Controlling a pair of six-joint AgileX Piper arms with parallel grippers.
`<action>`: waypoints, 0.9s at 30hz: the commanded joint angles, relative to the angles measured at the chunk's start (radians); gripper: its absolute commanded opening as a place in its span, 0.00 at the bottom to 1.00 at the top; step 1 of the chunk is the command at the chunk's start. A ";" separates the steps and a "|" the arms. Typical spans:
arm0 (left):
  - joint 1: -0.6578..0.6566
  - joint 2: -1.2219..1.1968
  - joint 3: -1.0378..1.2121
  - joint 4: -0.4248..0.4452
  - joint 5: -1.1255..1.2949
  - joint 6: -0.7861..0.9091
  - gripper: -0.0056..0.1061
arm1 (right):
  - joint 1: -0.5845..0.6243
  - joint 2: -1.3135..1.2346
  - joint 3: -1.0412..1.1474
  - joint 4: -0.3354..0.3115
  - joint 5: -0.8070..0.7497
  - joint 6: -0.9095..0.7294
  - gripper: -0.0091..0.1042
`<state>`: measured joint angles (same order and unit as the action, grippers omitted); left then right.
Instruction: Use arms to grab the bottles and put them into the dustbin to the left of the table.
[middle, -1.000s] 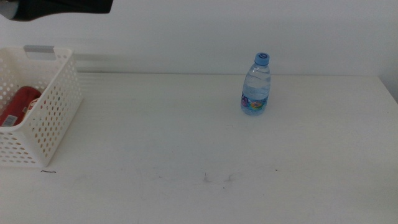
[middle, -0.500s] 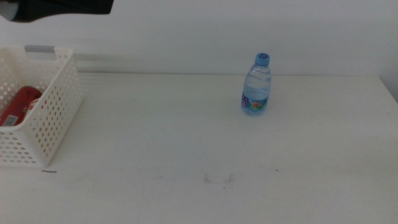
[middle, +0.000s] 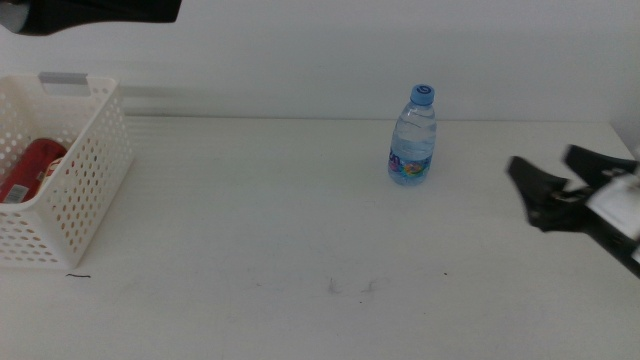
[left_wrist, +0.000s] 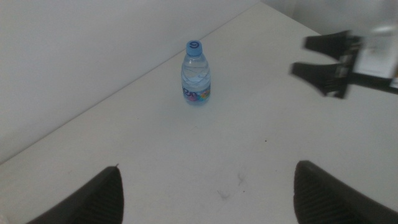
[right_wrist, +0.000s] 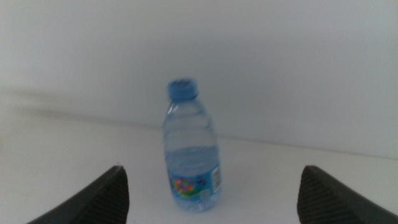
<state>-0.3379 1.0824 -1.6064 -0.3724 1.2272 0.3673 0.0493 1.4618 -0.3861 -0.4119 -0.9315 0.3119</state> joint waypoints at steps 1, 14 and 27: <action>-0.002 -0.002 0.000 -0.002 -0.006 0.001 0.89 | 0.002 0.116 -0.082 -0.082 -0.017 -0.009 0.82; -0.002 -0.002 0.000 0.000 -0.006 0.001 0.89 | 0.115 0.615 -0.618 -0.190 0.086 -0.014 0.82; -0.002 -0.002 0.000 0.002 -0.006 0.001 0.89 | 0.244 0.798 -0.980 -0.270 0.305 0.122 0.10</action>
<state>-0.3379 1.0824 -1.6064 -0.3702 1.2272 0.3691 0.2681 2.2863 -1.3526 -0.6463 -0.6169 0.4040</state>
